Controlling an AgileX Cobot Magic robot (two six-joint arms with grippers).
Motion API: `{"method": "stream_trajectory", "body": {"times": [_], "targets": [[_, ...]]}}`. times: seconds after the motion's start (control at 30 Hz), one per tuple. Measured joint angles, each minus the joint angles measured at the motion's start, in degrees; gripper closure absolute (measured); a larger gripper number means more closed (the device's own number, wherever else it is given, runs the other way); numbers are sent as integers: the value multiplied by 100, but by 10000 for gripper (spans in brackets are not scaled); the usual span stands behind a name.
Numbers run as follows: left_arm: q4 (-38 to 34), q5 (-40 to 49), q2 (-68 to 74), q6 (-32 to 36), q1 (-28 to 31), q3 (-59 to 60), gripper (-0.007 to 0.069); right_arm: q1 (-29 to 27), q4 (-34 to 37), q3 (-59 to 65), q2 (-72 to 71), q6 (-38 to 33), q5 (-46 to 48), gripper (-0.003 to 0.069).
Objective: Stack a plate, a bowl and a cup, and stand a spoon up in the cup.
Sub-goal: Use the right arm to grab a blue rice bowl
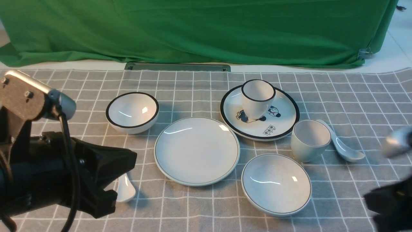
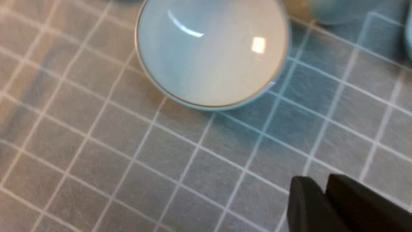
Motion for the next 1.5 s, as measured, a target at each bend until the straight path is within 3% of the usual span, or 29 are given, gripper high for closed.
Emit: {"method": "stream_trajectory", "body": {"times": [0.1, 0.2, 0.43, 0.83, 0.97, 1.13, 1.27, 1.4, 1.5], "targets": [[-24, 40, -104, 67, 0, 0, 607, 523, -73, -622, 1096, -59, 46, 520], [-29, 62, -261, 135, 0, 0, 607, 900, -73, -950, 1656, -67, 39, 460], [-29, 28, -730, 314, 0, 32, 607, 1487, -83, -1603, 2996, -89, -13, 190], [-34, 21, -785, 321, 0, 108, 607, 1494, -384, -1938, 4195, -132, -620, 165], [-34, 21, -785, 321, 0, 108, 607, 1494, -537, -1938, 4519, -137, -727, 183], [-38, 21, -785, 321, 0, 108, 607, 1511, -606, -1961, 4556, -150, -732, 344], [-38, 21, -785, 321, 0, 108, 607, 1516, -651, -2003, 4471, -150, -666, 433], [-40, 33, -785, 321, 0, 108, 607, 1553, -706, -2036, 4380, -161, -561, 461], [-40, 38, -785, 321, 0, 108, 607, 1708, -819, -2202, 4188, -161, -316, 553]]}}
